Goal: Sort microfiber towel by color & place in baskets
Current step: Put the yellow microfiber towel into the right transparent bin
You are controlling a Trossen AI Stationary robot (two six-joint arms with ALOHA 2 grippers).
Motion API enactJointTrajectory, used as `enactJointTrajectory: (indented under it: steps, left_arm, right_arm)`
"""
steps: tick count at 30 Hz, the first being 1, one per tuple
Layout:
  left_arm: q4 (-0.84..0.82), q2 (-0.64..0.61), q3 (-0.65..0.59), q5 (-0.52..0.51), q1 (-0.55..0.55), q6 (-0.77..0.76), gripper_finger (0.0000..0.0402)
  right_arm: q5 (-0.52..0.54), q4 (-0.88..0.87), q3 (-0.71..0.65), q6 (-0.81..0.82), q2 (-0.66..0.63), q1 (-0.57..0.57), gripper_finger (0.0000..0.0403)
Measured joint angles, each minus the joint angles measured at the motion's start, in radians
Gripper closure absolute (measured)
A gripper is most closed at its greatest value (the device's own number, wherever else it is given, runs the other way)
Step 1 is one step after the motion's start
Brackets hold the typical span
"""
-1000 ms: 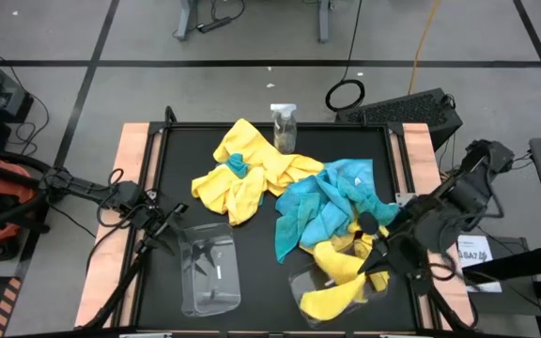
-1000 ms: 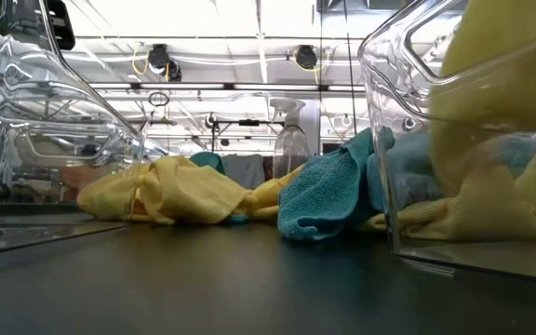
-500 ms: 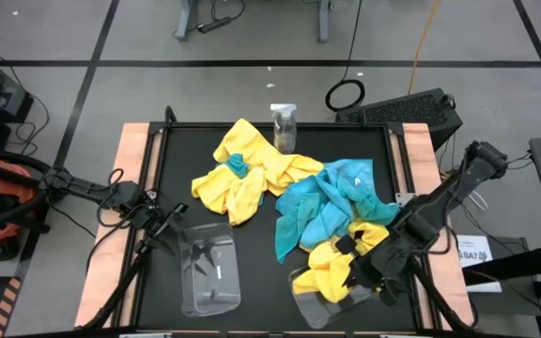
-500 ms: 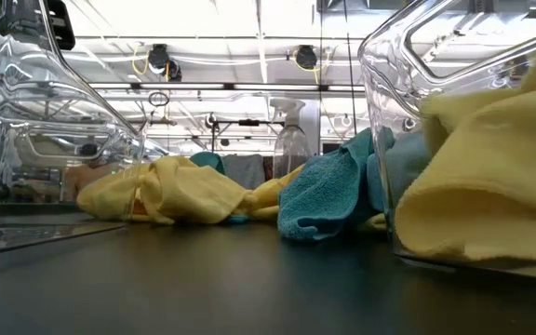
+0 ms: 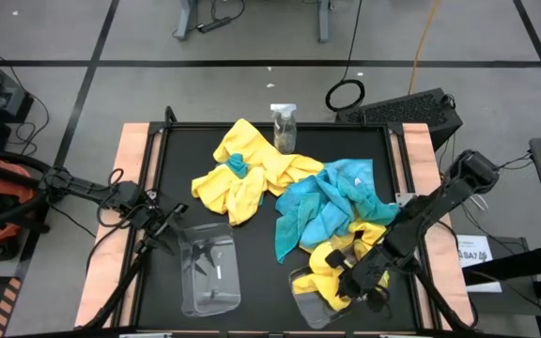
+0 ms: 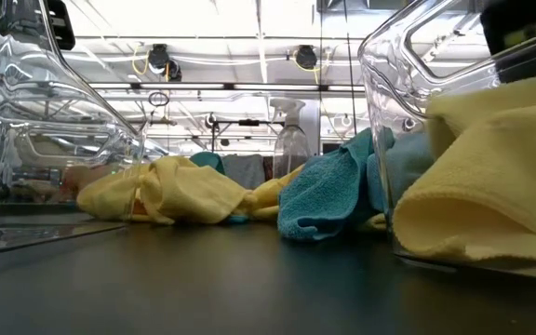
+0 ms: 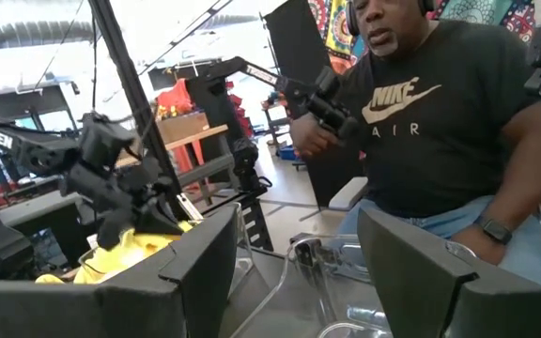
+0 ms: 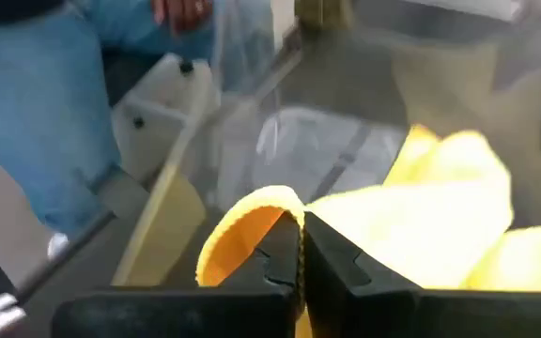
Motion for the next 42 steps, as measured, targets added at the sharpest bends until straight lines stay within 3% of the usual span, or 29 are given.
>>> enactJointTrajectory:
  steps: [7,16,20,25,32,37,42]
  left_arm:
    - [0.0,0.0,0.0,0.0,0.0,0.0,0.0173]
    - [0.0,0.0,0.0,0.0,0.0,0.0,0.0173]
    - [0.0,0.0,0.0,0.0,0.0,0.0,0.0173]
    - [0.0,0.0,0.0,0.0,0.0,0.0,0.0173]
    - [0.0,0.0,0.0,0.0,0.0,0.0,0.0173]
    - [0.0,0.0,0.0,0.0,0.0,0.0,0.0173]
    - [0.0,0.0,0.0,0.0,0.0,0.0,0.0173]
  right_arm:
    - [0.005,0.004,0.0,0.024,0.095,0.0,0.0342]
    - [0.01,-0.096,0.108,0.022,0.021,0.003,0.0223]
    - [0.136,-0.247,0.187,-0.001,-0.037,0.016,0.0198]
    - [0.273,-0.445,0.217,0.039,-0.076,0.015,0.0193]
    - [0.33,-0.553,0.185,0.142,-0.078,-0.019,0.0196]
    - [0.329,-0.552,0.185,0.163,-0.088,-0.023,0.0216]
    - [0.325,-0.68,0.185,0.204,-0.109,-0.027,0.0242]
